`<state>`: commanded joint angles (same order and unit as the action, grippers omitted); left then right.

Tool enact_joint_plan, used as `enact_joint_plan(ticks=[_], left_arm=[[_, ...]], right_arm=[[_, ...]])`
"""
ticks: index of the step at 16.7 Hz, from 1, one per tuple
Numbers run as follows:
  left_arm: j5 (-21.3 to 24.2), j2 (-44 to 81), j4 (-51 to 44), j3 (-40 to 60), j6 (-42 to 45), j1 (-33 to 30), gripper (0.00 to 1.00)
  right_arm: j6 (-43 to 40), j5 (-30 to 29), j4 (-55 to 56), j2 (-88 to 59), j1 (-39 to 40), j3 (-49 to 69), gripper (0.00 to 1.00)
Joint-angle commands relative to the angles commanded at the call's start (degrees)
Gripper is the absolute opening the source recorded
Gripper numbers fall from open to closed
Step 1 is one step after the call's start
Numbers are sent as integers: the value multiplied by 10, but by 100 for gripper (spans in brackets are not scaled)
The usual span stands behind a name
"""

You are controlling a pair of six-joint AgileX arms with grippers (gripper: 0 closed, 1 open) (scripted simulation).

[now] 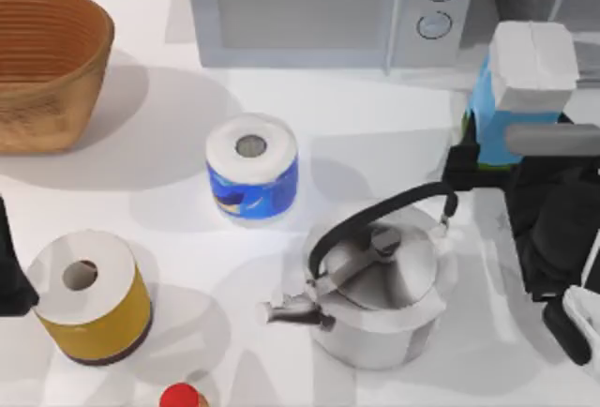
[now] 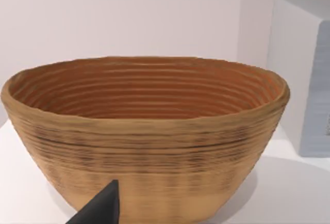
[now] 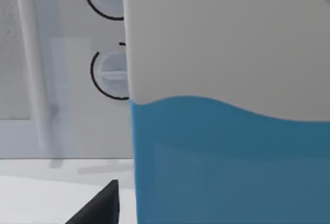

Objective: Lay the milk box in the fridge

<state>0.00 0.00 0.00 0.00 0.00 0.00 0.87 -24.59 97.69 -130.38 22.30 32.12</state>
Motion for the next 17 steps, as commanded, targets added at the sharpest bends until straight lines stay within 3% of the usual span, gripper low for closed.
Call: enact_joint_plan(ticks=[14,17], left_arm=[[0,0,0,0,0,0,100],[0,0,0,0,0,0,100]], right_arm=[[0,34,-87,-24,-32,114,100],[0,34,-87,-24,-32,114,77]])
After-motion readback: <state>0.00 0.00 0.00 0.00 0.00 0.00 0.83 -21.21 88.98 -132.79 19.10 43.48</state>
